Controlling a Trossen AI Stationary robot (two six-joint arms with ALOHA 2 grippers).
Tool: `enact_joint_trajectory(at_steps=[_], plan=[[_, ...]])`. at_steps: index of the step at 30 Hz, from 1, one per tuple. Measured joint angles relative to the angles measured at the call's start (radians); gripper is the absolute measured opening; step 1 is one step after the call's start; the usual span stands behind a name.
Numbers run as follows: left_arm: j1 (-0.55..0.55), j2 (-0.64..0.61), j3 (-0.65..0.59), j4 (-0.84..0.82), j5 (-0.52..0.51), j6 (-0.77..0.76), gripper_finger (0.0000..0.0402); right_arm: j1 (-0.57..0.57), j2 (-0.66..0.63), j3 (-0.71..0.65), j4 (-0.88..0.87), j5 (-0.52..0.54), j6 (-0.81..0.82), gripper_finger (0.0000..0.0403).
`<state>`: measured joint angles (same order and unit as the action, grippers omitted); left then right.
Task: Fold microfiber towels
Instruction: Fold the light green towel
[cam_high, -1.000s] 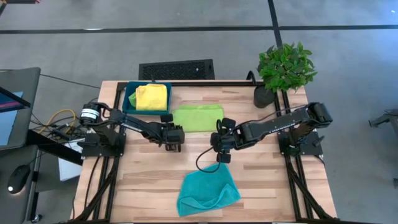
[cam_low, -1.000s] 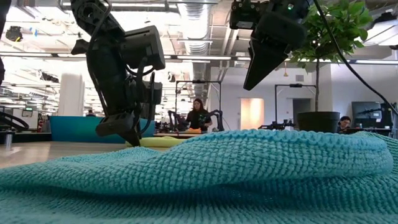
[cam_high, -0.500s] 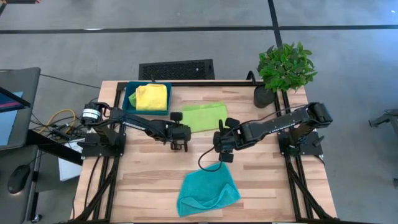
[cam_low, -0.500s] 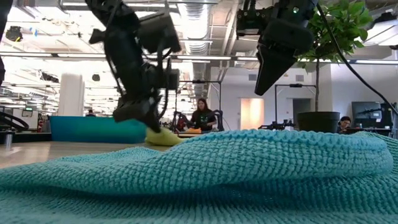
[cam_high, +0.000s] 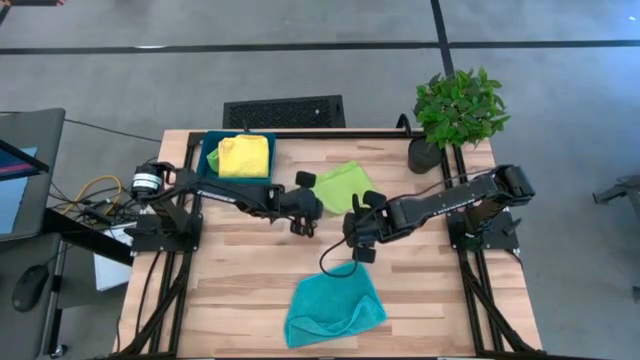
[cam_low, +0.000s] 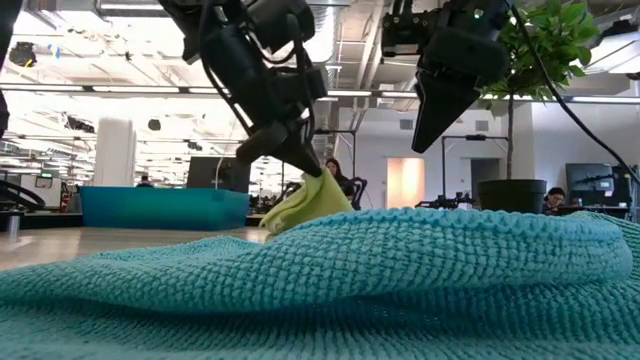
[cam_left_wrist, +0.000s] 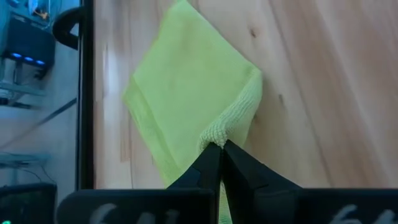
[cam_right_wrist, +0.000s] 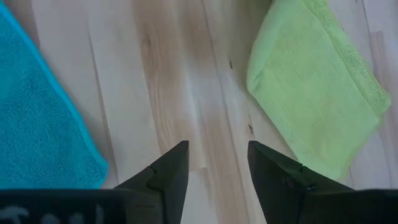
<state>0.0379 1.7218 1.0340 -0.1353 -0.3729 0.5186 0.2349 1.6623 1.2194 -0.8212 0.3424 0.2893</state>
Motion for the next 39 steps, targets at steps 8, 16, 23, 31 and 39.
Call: enact_joint_trajectory(at_steps=[8, 16, 23, 31, 39], plan=[[0.039, 0.015, 0.001, 0.000, 0.003, -0.015, 0.0000, -0.015, 0.000, 0.000, -0.005, 0.042, 0.001, 0.0187], [-0.032, -0.017, 0.057, -0.347, -0.005, -0.154, 0.0000, -0.081, 0.000, 0.000, -0.013, 0.103, 0.000, 0.0187], [-0.126, -0.015, 0.072, -0.631, 0.030, -0.335, 0.0000, -0.107, 0.000, 0.000, -0.012, 0.104, -0.006, 0.0181], [-0.225, -0.015, 0.072, -0.890, 0.127, -0.584, 0.0000, -0.088, 0.000, 0.000, -0.013, 0.102, -0.008, 0.0180], [-0.238, -0.015, 0.072, -0.959, 0.069, -0.699, 0.0000, -0.044, 0.000, 0.000, -0.012, 0.101, -0.001, 0.0179]])
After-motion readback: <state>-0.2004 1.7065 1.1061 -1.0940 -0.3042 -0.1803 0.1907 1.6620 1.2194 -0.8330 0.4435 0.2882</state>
